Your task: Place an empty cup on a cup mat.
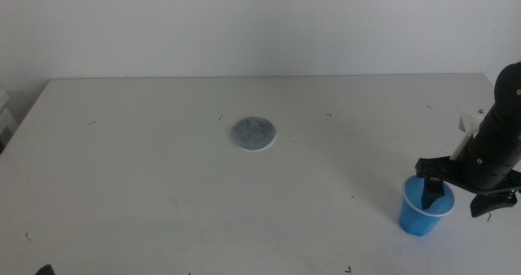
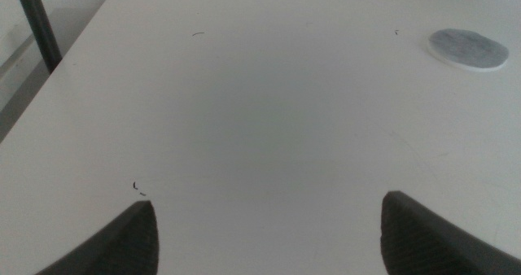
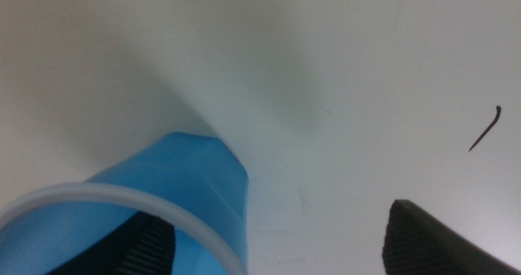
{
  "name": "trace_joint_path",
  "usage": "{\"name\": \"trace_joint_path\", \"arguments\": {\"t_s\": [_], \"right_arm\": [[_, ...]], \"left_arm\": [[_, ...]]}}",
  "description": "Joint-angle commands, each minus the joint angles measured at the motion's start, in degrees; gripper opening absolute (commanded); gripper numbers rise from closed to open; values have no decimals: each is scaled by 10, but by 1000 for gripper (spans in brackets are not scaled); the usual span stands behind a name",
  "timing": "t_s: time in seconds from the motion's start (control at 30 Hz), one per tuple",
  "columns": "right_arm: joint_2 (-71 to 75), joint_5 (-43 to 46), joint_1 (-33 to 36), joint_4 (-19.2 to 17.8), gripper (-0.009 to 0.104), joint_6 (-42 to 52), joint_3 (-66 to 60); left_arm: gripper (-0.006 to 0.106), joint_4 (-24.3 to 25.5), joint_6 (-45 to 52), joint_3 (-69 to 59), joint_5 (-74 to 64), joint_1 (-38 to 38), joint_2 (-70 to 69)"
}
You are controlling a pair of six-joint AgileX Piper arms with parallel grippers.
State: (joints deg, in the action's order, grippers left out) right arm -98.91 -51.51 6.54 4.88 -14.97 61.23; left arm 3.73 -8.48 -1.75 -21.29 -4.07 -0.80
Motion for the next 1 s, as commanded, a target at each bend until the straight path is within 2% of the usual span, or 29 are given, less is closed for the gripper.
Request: {"name": "trace_joint_path", "arguments": {"t_s": [0.0, 0.2, 0.23, 0.57, 0.97], "right_arm": [[23, 6, 1, 6, 52, 1, 16], [23, 6, 1, 13, 2, 1, 16], [23, 6, 1, 13, -1, 0, 16], [52, -15, 14, 23, -1, 1, 47], [27, -112, 98, 32, 0, 1, 278]], "left_arm": [[105, 0, -6, 3, 38, 1, -4], [105, 0, -6, 3, 38, 1, -4], [105, 0, -6, 3, 38, 1, -4], [105, 0, -6, 3, 38, 1, -4], [105, 0, -6, 3, 38, 1, -4]]}}
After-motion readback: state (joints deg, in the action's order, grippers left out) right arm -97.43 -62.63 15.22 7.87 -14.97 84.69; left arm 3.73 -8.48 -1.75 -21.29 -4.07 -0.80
